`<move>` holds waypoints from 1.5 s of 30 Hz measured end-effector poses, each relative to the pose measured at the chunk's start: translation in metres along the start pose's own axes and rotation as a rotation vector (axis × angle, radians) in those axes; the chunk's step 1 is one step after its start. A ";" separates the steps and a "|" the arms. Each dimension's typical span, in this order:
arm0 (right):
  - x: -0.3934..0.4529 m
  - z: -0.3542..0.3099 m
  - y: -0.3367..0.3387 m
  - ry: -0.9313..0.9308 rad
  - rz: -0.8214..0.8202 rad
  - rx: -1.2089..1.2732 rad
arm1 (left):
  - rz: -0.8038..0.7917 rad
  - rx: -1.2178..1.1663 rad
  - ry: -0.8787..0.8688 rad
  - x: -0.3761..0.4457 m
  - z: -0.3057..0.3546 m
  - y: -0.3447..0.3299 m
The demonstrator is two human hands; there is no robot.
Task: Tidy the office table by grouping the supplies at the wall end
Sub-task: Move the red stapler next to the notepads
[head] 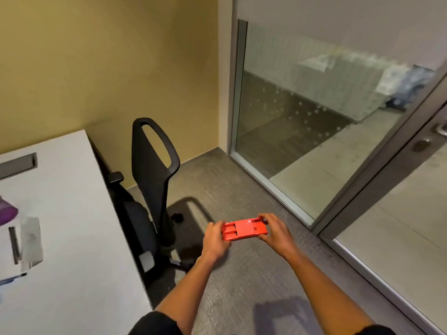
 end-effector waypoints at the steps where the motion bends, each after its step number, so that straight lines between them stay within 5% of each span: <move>1: 0.016 0.007 0.006 -0.001 -0.005 -0.011 | 0.007 0.002 -0.007 0.015 0.013 -0.005; 14: 0.281 0.049 -0.012 0.038 -0.015 -0.086 | 0.006 0.020 0.018 0.294 0.065 -0.057; 24: 0.535 -0.017 -0.051 0.109 -0.036 -0.079 | 0.156 0.052 0.003 0.541 0.083 0.014; 37: 0.826 -0.144 -0.252 0.501 -0.354 -0.012 | 0.418 0.096 0.312 0.767 -0.045 0.112; 45: 0.910 -0.293 -0.367 0.831 -0.596 0.071 | 0.628 0.166 0.635 0.811 -0.125 0.206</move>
Point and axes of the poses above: each hand's wrist, its own x-axis towards the middle knuckle, its own y-axis out of the back of the hand, z = x × y, the point moved 9 cm from there along x, towards the middle knuckle, and after that the axes turned 12 degrees about z, right-handed, at the moved point
